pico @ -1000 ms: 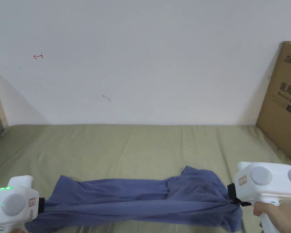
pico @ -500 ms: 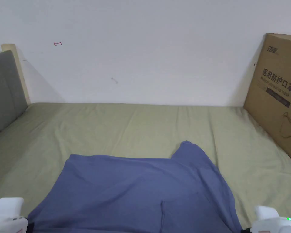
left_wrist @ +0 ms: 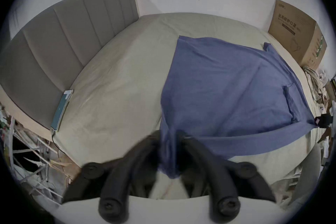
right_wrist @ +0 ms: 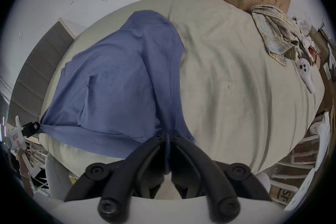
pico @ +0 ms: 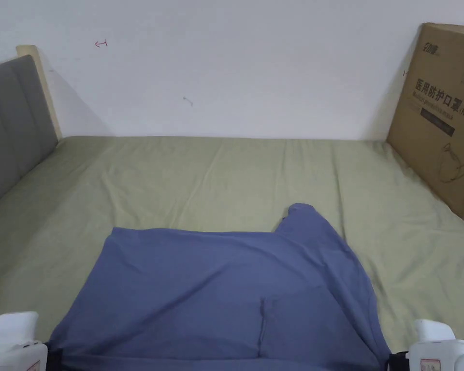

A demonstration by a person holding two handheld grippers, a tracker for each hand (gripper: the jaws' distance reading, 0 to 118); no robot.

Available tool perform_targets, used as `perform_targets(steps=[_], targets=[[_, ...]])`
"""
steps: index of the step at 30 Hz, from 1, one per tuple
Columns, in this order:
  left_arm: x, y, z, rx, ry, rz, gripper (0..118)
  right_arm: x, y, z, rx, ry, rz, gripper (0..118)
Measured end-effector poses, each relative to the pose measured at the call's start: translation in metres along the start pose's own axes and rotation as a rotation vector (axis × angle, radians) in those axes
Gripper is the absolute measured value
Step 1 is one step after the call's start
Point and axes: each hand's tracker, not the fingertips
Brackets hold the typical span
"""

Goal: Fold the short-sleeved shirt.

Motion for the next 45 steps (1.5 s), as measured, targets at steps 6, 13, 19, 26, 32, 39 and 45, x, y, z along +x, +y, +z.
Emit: perform_targets(steps=[6, 13, 19, 26, 32, 39, 45], targets=[[0.003, 0.005, 0.017, 0.015, -0.053, 0.023, 103, -0.003, 0.003, 0.018, 0.047, -0.068, 0.063, 69], [0.019, 0.017, 0.038, 0.054, -0.145, 0.005, 39, -0.015, 0.012, 0.03, 0.109, -0.024, 0.112, 27], [0.028, 0.015, 0.024, -0.007, -0.168, -0.001, 0, -0.022, 0.01, 0.015, 0.061, -0.007, 0.109, 1], [0.043, 0.061, -0.009, -0.038, -0.173, -0.032, 0, -0.035, 0.063, -0.01, 0.053, 0.019, 0.092, 1], [0.051, 0.152, -0.08, -0.055, -0.178, -0.022, 0, -0.053, 0.147, -0.052, 0.074, 0.013, 0.112, 1], [0.055, 0.242, -0.185, -0.105, -0.14, 0.036, 1, -0.059, 0.21, -0.104, 0.06, -0.001, 0.125, 1], [0.059, 0.286, -0.267, -0.175, -0.102, 0.02, 94, -0.051, 0.215, -0.117, 0.051, -0.008, 0.1, 1]])
